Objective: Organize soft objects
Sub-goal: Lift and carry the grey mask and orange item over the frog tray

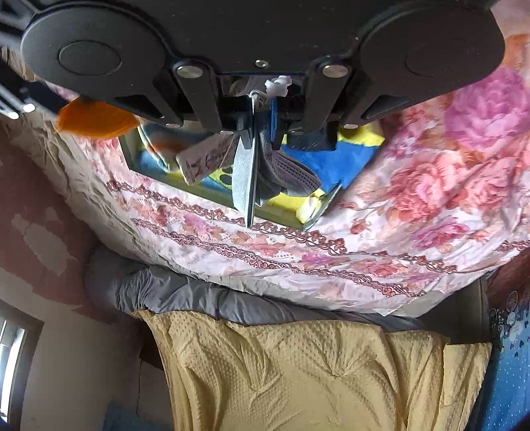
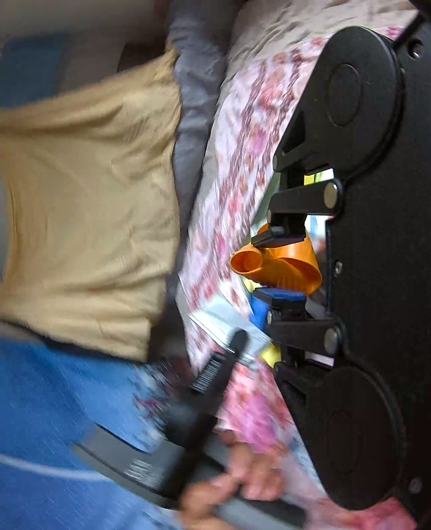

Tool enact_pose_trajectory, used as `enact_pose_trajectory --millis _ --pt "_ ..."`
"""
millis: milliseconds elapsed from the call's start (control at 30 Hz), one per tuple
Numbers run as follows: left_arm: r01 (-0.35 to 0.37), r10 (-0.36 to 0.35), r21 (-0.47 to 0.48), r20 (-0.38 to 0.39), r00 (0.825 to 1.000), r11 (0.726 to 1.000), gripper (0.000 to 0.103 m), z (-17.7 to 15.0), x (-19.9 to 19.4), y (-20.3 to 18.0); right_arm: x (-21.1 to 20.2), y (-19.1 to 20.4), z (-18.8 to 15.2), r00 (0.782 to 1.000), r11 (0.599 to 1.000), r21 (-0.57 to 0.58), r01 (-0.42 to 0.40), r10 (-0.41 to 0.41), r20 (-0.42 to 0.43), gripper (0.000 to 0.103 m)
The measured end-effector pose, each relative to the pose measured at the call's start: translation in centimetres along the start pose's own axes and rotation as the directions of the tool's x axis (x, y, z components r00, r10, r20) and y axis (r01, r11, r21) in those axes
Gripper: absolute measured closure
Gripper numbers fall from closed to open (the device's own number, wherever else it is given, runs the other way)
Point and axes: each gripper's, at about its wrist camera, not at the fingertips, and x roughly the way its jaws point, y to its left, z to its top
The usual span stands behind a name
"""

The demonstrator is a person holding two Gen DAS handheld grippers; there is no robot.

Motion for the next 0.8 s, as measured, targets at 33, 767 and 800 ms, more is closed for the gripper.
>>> enact_pose_trajectory --millis 33,767,800 --pt "0.001 -0.001 -0.007 0.0 1.0 1.0 0.093 0.1 0.7 -0.1 0.0 -0.8 0.1 1.0 0.999 0.035 0.02 -0.021 0.014 0.084" --pt "-0.047 0.045 -0.028 -0.054 0.998 0.999 0.09 -2.1 7.9 -2.0 2.7 -8.0 -4.0 0.991 0.934 0.334 0.124 -0.1 -0.088 0.087" --pt "-0.048 0.047 -0.029 -0.053 0.997 0.998 0.09 -2.1 8.0 -2.0 2.2 -7.9 -4.0 0.991 0.933 0.338 0.122 -0.097 -0.091 0.087"
